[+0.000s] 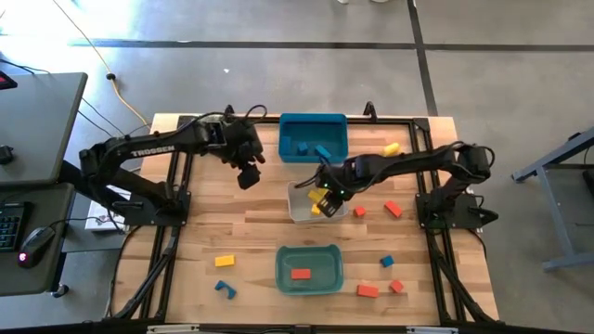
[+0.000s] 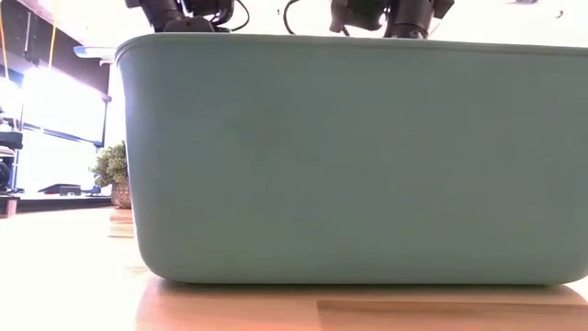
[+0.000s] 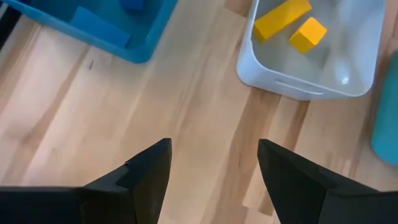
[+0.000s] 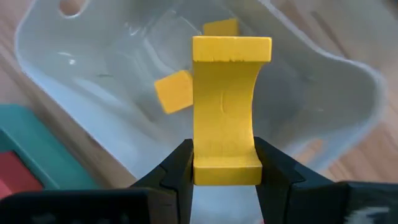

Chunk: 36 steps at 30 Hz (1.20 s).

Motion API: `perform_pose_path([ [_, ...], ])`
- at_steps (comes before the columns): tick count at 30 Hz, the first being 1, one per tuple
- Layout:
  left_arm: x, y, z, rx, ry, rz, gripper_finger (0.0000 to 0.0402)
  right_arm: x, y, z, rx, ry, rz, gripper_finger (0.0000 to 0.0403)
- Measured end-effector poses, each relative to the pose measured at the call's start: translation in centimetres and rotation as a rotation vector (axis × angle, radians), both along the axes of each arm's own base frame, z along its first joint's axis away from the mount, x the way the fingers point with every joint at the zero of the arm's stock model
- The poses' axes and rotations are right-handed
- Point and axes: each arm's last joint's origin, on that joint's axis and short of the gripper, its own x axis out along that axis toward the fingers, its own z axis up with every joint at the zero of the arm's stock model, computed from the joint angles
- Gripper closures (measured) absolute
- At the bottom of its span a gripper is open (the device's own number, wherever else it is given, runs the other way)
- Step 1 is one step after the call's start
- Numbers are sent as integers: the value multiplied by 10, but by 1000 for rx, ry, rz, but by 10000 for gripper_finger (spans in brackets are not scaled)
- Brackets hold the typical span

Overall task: Sort & place blocks by color
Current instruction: Put the yellow block into the white bin, then put the blue block into the blue bin

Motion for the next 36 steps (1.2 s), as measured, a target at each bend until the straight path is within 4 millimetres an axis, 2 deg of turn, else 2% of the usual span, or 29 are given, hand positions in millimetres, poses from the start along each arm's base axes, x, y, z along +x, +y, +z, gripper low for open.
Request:
perform_pose_path([
  [8,4,-17,-2,-65,12,46,172,6,5,-11,30,21,30,295],
  [15,3,-39,-6,-146,90,81,172,6,5,-12,15,21,64,244],
  [21,4,-62,-7,-188,142,101,172,6,5,-12,-4,21,132,237],
  [27,5,-92,-9,-195,183,72,172,5,5,-7,-10,-3,158,235],
  [36,-1,-156,-9,-151,232,-188,172,2,5,11,-30,-94,185,234],
])
